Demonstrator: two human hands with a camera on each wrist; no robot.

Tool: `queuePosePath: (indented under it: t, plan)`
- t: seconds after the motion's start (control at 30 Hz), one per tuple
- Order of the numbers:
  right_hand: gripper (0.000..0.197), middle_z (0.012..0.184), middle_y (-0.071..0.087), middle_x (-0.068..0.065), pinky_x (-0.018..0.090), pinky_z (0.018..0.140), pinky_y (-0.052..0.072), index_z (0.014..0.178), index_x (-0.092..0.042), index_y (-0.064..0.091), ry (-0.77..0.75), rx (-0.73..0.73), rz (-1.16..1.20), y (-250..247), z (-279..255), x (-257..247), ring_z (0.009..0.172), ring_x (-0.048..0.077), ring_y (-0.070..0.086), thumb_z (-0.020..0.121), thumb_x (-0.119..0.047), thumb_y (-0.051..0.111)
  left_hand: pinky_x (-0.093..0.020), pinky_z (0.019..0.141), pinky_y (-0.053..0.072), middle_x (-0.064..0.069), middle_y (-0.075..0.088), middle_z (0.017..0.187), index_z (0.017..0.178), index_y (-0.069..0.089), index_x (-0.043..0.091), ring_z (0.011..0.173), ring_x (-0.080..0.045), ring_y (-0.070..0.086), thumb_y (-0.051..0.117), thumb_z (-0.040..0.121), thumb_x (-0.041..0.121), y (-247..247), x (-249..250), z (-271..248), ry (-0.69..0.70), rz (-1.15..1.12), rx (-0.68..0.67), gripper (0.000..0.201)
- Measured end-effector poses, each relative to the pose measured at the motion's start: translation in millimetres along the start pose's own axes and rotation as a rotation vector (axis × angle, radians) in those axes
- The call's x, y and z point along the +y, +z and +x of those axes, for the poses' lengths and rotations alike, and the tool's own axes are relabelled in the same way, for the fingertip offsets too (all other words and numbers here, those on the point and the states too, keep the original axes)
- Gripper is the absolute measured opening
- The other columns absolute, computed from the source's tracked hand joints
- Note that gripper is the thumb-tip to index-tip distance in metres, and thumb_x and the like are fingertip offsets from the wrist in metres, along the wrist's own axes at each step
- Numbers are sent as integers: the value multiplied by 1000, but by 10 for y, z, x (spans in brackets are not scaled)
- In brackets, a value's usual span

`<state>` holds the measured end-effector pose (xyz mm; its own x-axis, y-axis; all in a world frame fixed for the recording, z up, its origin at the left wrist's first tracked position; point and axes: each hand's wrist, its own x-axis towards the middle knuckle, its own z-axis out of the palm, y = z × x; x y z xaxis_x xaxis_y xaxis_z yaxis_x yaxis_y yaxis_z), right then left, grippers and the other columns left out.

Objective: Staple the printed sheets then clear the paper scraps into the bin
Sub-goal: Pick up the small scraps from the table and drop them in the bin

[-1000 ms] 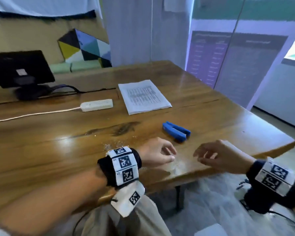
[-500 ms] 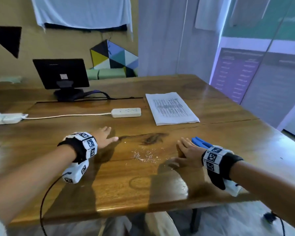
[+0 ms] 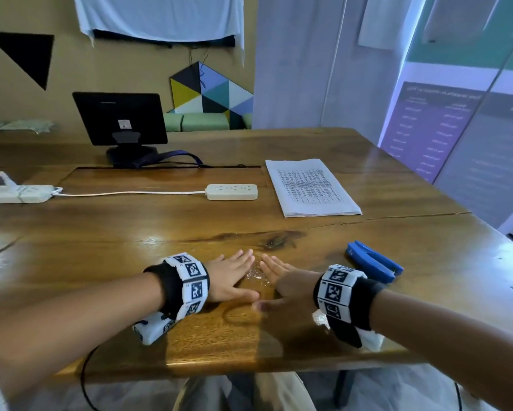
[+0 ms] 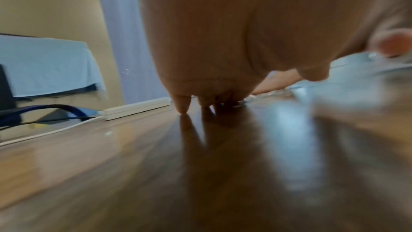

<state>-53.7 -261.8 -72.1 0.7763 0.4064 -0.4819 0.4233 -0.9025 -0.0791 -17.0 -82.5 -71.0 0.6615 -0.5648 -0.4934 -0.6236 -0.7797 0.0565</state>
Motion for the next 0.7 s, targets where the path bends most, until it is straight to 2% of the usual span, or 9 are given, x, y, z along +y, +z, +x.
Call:
queuePosePath:
  t: [0.03,0.1,0.17,0.23,0.3,0.37,0.43,0.53,0.7]
  plan:
    - [110,157,-18,8,40,121,5,148,-7,-12,-15,-19,20,-41,-11,-7,146,21,-11,73,-82,18,-41,120,0,-4,-20,158,149,-15,11,148,-17,-12,21,86,69,-5,55,-54,26,-10,-25,93]
    - [96,157,-17,7,37,119,3,148,-8,-12,5,-29,54,-174,-69,28,146,20,-10,86,-70,27,-39,120,-1,-2,-19,158,149,-15,12,147,-15,-12,12,70,79,-92,59,-146,26,-44,-67,106]
    - [94,157,-16,5,36,118,3,149,-9,-10,76,-9,70,-328,-77,152,147,20,-7,87,-69,27,-39,120,0,-3,-19,158,149,-14,12,148,-15,-11,3,49,85,-245,-62,-165,-20,-54,-39,125]
    - [94,159,-5,6,41,119,8,150,-10,1,120,31,84,-496,3,315,147,23,2,85,-72,26,-41,120,2,-5,-18,158,149,-13,10,148,-18,-9,-2,42,88,-419,-230,-105,-85,-35,3,133]
    - [86,154,22,8,45,115,25,145,-6,23,180,73,71,-629,140,492,142,30,25,86,-70,26,-43,120,3,-7,-17,158,149,-12,8,148,-20,-8,3,60,85,-554,-369,11,-160,-42,28,119]
    - [75,142,40,10,45,107,35,132,-6,37,247,113,60,-718,281,639,128,29,44,88,-66,29,-45,120,4,-7,-15,159,150,-10,8,149,-20,-7,18,86,69,-640,-461,156,-202,-56,59,93]
    - [76,147,35,11,44,110,32,140,-6,32,269,123,56,-757,386,721,132,28,40,90,-63,31,-46,120,5,-7,-12,159,150,-9,8,149,-20,-6,25,92,61,-689,-513,307,-219,-46,65,86]
    - [81,158,15,9,42,117,20,149,-6,11,277,64,47,-786,544,784,144,25,21,92,-61,30,-45,119,6,-5,-11,160,151,-7,9,149,-20,-4,28,93,60,-737,-544,479,-211,-14,28,85]
    - [79,157,15,8,44,117,18,147,-5,15,258,34,47,-804,719,819,145,25,15,92,-59,32,-42,119,7,-3,-10,160,151,-6,9,149,-19,-2,29,92,61,-745,-572,684,-189,8,-3,86]
